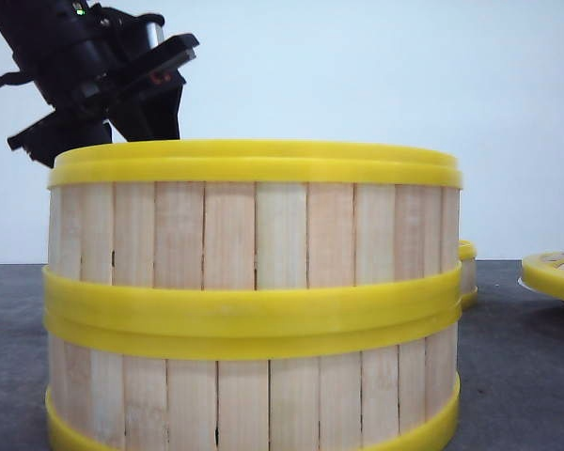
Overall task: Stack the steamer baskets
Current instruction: 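Move the right gripper down onto the rim of another bun basket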
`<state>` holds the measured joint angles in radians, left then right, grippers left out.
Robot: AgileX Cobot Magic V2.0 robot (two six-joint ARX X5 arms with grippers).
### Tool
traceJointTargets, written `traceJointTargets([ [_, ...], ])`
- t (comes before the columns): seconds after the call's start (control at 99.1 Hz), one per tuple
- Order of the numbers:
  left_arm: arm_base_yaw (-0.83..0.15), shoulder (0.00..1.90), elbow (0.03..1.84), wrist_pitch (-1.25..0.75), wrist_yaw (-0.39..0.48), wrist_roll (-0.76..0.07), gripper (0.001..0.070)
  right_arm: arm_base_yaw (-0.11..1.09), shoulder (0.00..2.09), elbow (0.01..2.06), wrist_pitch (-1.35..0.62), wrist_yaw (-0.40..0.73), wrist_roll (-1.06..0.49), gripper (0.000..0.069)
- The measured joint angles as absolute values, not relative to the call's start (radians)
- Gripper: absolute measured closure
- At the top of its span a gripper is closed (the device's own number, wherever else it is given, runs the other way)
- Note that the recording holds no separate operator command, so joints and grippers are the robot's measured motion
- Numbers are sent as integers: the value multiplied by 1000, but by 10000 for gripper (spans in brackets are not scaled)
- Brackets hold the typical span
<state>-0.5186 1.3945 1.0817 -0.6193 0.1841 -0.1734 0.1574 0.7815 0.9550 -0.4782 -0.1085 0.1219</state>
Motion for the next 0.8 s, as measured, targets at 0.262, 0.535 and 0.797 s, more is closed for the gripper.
traceJointTargets([
  [0.262,-496,1145,1082,-534,76,-173,413,157,902,968,-461,-163,154,278],
  [0.535,-488,911,1079,-530,5,-173,413,157,1166,1069,-460,-162,185,278],
  [0.797,-488,690,812,-504,3,-212,413,155,1473,1222,-460,-129,201,278],
])
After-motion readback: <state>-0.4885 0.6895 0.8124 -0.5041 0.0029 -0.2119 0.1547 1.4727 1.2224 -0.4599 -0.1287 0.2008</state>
